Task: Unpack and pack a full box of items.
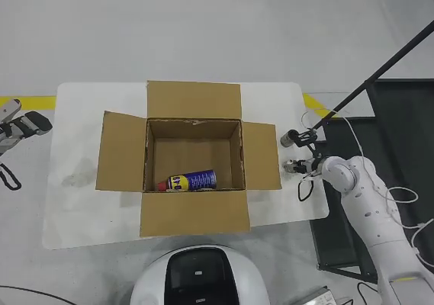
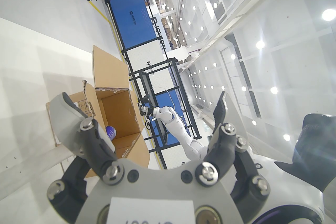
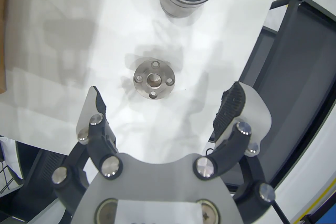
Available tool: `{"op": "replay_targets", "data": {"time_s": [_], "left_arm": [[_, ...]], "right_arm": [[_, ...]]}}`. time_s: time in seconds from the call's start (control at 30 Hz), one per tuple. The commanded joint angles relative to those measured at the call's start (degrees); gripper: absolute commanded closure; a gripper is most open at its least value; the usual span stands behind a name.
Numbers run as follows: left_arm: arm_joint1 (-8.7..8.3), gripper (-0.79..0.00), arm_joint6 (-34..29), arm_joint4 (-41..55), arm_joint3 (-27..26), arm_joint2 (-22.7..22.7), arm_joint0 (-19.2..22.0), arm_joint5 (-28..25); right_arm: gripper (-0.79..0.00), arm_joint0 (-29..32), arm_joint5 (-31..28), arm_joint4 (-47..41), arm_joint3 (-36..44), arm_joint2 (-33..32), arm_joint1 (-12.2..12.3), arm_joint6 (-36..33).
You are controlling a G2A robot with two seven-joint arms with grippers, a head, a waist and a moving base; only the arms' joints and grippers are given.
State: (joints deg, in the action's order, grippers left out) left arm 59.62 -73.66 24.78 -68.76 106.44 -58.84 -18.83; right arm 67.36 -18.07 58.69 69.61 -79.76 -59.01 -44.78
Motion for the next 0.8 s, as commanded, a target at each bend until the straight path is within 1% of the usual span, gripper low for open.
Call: {"op": "replay_targets", "data": {"time_s": [0.0,0.3,0.43,0.47,0.53,0.57,0.6,0.7,0.73,0.77], "left_arm": [[0.0,-0.785,0.0,0.0,0.0,0.0,0.0,0.0],[0.0,-0.785,0.0,0.0,0.0,0.0,0.0,0.0],[0.0,-0.785,0.0,0.0,0.0,0.0,0.0,0.0],[0.0,-0.785,0.0,0.0,0.0,0.0,0.0,0.0],[0.0,-0.785,0.0,0.0,0.0,0.0,0.0,0.0],[0.0,-0.785,0.0,0.0,0.0,0.0,0.0,0.0],[0.0,-0.785,0.0,0.0,0.0,0.0,0.0,0.0],[0.0,-0.785,0.0,0.0,0.0,0.0,0.0,0.0],[0.0,-0.785,0.0,0.0,0.0,0.0,0.0,0.0],[0.0,-0.785,0.0,0.0,0.0,0.0,0.0,0.0]], "right_arm": [[-0.785,-0.87,-0.29,-0.22,-1.29,1.09,-0.23,-0.1],[-0.782,-5.58,-0.98,-2.53,-8.36,5.47,-1.45,-0.7],[-0.646,-7.18,-1.28,-2.96,-10.83,6.62,-1.8,-0.66],[-0.529,-7.51,-1.41,-3.0,-11.32,6.89,-1.86,-0.84],[-0.357,-8.07,-1.44,-2.92,-12.16,7.35,-1.97,-1.02],[-0.256,-8.34,-1.36,-2.8,-12.51,7.58,-2.02,-1.27],[-0.24,-8.57,-1.31,-2.88,-12.9,7.78,-2.07,-1.57],[-0.271,-9.11,-1.0,-3.1,-13.9,8.21,-2.2,-1.93],[-0.249,-9.22,-1.02,-3.21,-14.14,8.31,-2.24,-1.89],[-0.203,-9.33,-0.88,-3.25,-14.44,8.32,-2.24,-1.84]]}}
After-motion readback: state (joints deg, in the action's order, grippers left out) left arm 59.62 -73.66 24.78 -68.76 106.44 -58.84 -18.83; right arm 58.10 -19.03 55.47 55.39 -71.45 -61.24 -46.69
